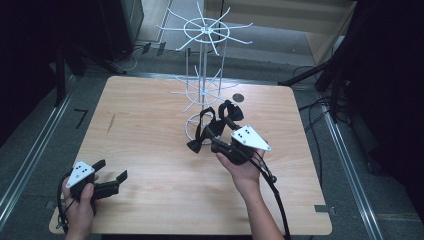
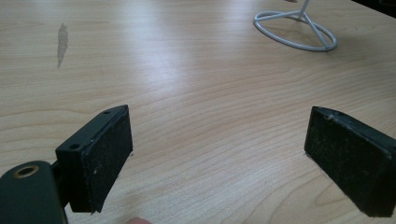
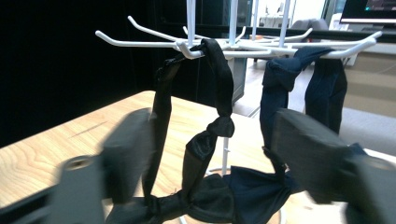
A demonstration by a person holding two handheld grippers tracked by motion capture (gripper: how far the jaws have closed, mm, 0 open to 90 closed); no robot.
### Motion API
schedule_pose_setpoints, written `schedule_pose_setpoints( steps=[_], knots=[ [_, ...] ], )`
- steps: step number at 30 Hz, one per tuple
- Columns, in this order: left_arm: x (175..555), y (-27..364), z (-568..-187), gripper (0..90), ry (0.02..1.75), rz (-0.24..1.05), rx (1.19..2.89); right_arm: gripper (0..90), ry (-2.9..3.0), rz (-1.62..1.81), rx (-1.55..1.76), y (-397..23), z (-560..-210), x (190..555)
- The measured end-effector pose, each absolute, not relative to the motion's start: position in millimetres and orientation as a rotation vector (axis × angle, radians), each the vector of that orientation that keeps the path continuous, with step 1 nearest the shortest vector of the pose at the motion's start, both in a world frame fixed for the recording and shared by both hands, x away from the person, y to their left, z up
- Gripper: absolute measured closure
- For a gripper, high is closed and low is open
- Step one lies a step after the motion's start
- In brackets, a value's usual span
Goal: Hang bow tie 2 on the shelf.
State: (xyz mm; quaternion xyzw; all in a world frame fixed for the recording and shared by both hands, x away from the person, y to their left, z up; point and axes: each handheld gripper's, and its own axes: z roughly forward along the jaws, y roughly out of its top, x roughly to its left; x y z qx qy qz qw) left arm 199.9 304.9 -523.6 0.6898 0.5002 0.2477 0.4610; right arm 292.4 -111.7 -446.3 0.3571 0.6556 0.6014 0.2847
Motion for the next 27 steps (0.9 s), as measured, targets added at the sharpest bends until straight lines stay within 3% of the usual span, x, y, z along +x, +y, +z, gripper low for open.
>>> schedule_pose_setpoints(
  steps=[3, 27],
  knots=[
    [200, 305, -524, 8.5, 1.231, 0.61, 1.698, 14.8, 1.757, 1.619, 0.987, -111, -448, 291],
    [200, 305, -524, 8.5, 1.23, 0.608, 1.698, 17.1, 1.763, 1.542, 1.024, -124, -469, 278]
  ],
)
